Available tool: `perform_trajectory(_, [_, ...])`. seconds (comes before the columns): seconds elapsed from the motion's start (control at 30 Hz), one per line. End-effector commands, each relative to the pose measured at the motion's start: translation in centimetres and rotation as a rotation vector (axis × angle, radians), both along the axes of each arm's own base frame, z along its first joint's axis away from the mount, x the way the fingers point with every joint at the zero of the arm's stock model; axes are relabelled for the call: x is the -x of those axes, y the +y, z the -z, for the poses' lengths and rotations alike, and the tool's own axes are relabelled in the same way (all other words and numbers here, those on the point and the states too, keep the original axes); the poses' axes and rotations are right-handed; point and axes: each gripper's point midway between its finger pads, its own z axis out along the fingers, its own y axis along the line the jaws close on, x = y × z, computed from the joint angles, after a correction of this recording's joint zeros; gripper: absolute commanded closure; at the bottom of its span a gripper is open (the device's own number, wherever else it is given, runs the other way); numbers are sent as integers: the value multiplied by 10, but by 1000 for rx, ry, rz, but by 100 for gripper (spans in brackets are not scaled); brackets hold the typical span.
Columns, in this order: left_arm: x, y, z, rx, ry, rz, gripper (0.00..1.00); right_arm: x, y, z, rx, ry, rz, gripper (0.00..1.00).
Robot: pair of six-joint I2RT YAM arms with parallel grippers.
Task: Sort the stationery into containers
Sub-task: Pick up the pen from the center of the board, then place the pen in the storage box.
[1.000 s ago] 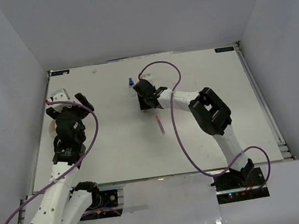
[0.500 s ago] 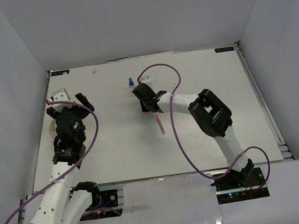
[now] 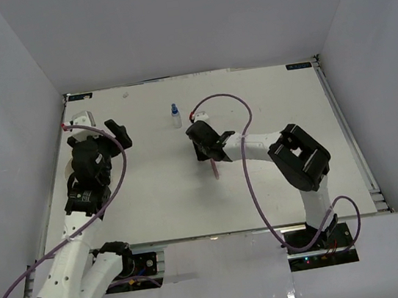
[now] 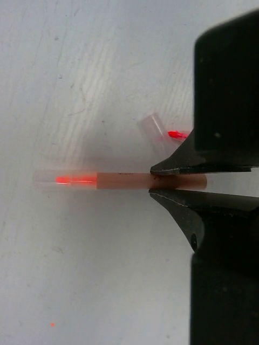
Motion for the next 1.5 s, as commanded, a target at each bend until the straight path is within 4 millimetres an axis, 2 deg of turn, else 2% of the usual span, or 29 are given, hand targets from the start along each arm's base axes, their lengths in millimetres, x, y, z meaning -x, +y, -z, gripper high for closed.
perform_trajectory(0.0, [9, -38, -13, 111, 54, 185, 2, 7, 20, -56, -117, -134, -103, 92])
perform_trajectory(0.03, [13, -51, -11, 138, 93, 251, 2, 18, 18, -67, -121, -169, -141, 92])
perform_trajectory(0.1, [18, -67, -10, 215, 136, 314, 2, 24, 26, -91, -192, -249, -190, 92])
perform_trajectory(0.13, [22, -75, -7, 242, 165, 356, 2, 34, 32, -115, -256, -292, -238, 92])
perform_trajectory(0.2, [29, -94, -5, 330, 221, 436, 2, 48, 34, -127, -320, -362, -300, 92])
perform_trajectory(0.23, [32, -100, -5, 360, 235, 460, 2, 58, 36, -147, -371, -401, -337, 92])
perform_trajectory(0.27, [33, -106, -4, 392, 255, 483, 2, 66, 32, -143, -362, -416, -369, 92])
perform_trajectory(0.33, [42, -121, -6, 478, 294, 550, 2, 77, 37, -173, -438, -504, -416, 92])
perform_trajectory(0.37, [43, -126, -6, 503, 310, 563, 2, 82, 37, -179, -454, -528, -436, 92])
perform_trajectory(0.4, [46, -130, -7, 528, 323, 587, 2, 88, 35, -177, -457, -540, -452, 92])
perform_trajectory(0.43, [47, -134, -9, 560, 332, 594, 2, 94, 38, -195, -510, -586, -474, 92])
perform_trajectory(0.53, [51, -147, -17, 600, 338, 637, 5, 105, 37, -212, -569, -637, -507, 92])
perform_trajectory(0.73, [48, -164, -13, 617, 374, 652, 15, 114, 36, -228, -626, -676, -533, 92])
perform_trajectory(0.9, [47, -176, -10, 607, 384, 658, 25, 116, 36, -234, -644, -688, -537, 92])
perform_trajectory(1.37, [32, -192, -14, 562, 329, 651, 45, 119, 38, -229, -644, -678, -555, 92])
perform_trajectory(1.43, [33, -195, -14, 561, 325, 659, 49, 119, 38, -228, -647, -673, -557, 92])
perform_trajectory(1.47, [33, -196, -15, 560, 321, 662, 55, 120, 40, -228, -648, -672, -561, 92])
